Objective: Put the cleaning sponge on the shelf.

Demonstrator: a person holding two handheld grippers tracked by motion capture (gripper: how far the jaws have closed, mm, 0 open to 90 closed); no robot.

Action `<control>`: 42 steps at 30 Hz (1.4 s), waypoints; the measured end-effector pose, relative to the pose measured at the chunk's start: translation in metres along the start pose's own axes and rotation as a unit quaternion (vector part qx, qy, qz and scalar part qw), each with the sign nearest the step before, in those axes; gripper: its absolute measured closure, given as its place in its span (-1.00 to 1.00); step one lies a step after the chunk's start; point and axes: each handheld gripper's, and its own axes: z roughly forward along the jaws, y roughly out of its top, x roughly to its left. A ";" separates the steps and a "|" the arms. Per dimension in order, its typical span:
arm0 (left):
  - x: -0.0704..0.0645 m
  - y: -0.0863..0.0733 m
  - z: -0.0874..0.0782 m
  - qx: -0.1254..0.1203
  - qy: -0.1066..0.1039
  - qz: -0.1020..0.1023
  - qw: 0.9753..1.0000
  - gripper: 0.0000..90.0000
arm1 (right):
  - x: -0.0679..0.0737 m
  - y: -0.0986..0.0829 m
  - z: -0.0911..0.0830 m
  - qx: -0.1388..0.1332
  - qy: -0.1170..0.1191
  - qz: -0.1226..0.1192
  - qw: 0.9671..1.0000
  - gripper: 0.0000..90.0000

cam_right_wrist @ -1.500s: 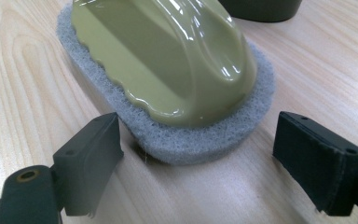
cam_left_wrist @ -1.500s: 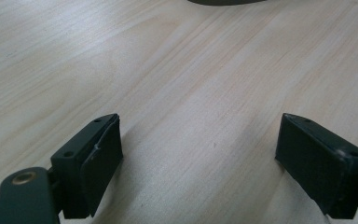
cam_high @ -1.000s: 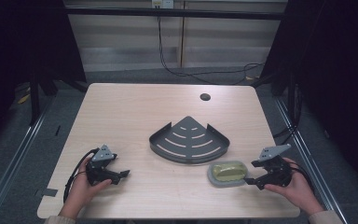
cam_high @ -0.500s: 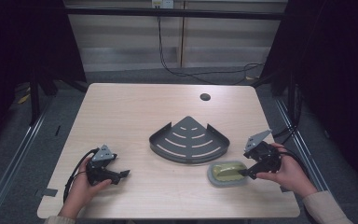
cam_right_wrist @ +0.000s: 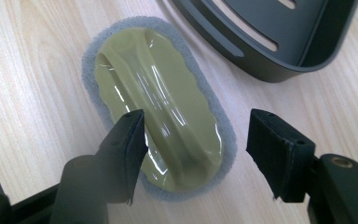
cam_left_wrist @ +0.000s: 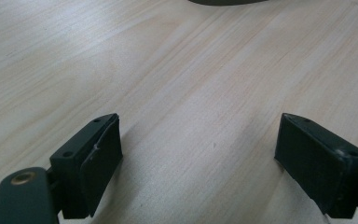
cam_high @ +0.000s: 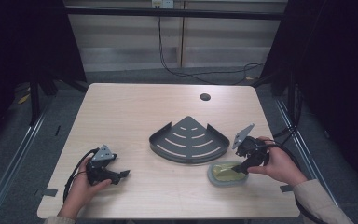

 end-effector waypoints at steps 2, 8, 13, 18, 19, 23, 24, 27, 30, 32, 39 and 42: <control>0.000 0.000 0.000 0.000 0.000 -0.001 1.000 -0.69 | 0.001 0.001 0.001 -0.001 0.004 0.002 1.000 -0.15; 0.000 0.000 0.000 0.000 0.000 0.000 1.000 -0.69 | 0.005 0.006 0.005 0.008 0.015 -0.016 1.000 -0.01; 0.000 0.000 0.000 0.000 0.000 0.000 1.000 -0.69 | 0.011 0.012 0.010 0.022 0.027 -0.030 0.999 0.22; 0.000 0.000 0.000 0.001 0.001 0.000 1.000 -0.69 | 0.012 0.016 0.012 0.028 0.031 -0.034 0.999 0.35; 0.000 0.000 0.000 0.001 0.000 -0.001 1.000 -0.69 | 0.011 0.017 0.012 0.027 0.033 -0.036 0.998 0.37; 0.000 0.000 0.000 0.001 0.000 -0.001 1.000 -0.69 | 0.011 0.019 0.012 0.038 0.038 -0.039 0.998 0.47; 0.000 0.000 0.000 0.001 0.000 -0.001 1.000 -0.69 | 0.011 0.019 0.012 0.038 0.038 -0.039 0.998 0.47; 0.000 0.000 0.000 0.001 0.000 -0.001 1.000 -0.69 | 0.013 0.023 0.013 0.051 0.045 -0.033 0.997 0.58; 0.000 0.000 0.000 0.001 0.000 -0.001 1.000 -0.69 | 0.013 0.024 0.012 0.056 0.045 -0.031 0.997 0.59; 0.000 0.000 0.000 0.001 0.001 -0.001 1.000 -0.69 | 0.013 0.025 0.012 0.065 0.051 -0.023 0.996 0.59; 0.000 0.000 0.000 0.001 0.000 -0.001 1.000 -0.69 | 0.012 0.025 0.012 0.074 0.061 -0.016 0.995 0.53; 0.000 0.000 0.000 0.001 0.000 -0.001 1.000 -0.69 | 0.014 0.027 0.013 0.073 0.051 -0.012 0.996 0.39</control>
